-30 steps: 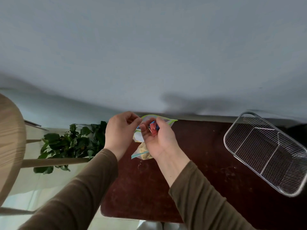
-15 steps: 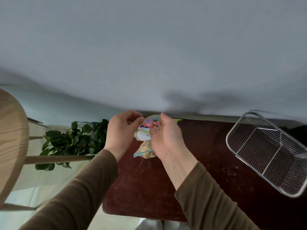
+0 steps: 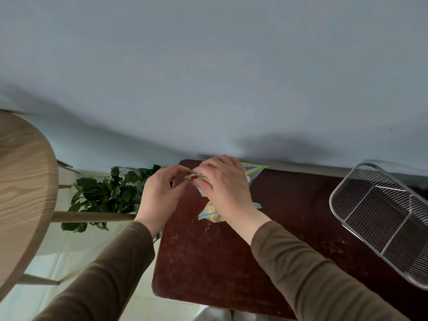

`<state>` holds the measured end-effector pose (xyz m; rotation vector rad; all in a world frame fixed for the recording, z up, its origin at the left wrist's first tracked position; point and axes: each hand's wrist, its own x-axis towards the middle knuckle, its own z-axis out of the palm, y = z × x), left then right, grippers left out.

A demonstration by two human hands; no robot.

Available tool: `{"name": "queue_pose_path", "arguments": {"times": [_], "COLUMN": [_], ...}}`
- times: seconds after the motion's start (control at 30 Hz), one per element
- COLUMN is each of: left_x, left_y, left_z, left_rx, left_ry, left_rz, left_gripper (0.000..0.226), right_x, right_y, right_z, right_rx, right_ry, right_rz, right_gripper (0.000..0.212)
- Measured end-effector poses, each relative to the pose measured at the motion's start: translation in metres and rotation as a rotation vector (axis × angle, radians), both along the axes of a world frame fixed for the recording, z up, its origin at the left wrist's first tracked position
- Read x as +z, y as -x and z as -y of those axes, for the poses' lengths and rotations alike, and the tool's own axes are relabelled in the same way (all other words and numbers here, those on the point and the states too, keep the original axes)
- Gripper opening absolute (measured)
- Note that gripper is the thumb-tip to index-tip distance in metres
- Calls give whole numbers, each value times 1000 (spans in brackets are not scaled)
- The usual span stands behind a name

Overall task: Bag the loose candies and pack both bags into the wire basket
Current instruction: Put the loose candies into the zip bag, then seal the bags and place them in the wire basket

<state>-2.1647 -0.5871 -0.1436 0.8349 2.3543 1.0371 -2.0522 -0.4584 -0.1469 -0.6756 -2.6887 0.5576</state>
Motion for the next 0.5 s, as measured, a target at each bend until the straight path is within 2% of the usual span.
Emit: {"name": "queue_pose_path", "arguments": {"times": [0.07,0.17,0.27,0.5], "left_x": [-4,-6,-8,-11], "left_y": [3,5,7,7], "left_z": [-1,-3,-2,-2], "left_rx": [5,7,6,35], "left_ry": [-13,-52,-86,-109], "left_rz": [-15,-20,-8,13], "left_gripper": [6,11,4,7], "right_x": [-6,-9,-8,-7], "right_y": [5,10,12,-2], "right_z": [-1,-3,-6,-21], "right_rx": [11,11,9,-14], "right_ry": [-61,-73,-59,-33], "right_rz": [22,-17,-37,-28], "right_gripper": [23,17,14,21]}}
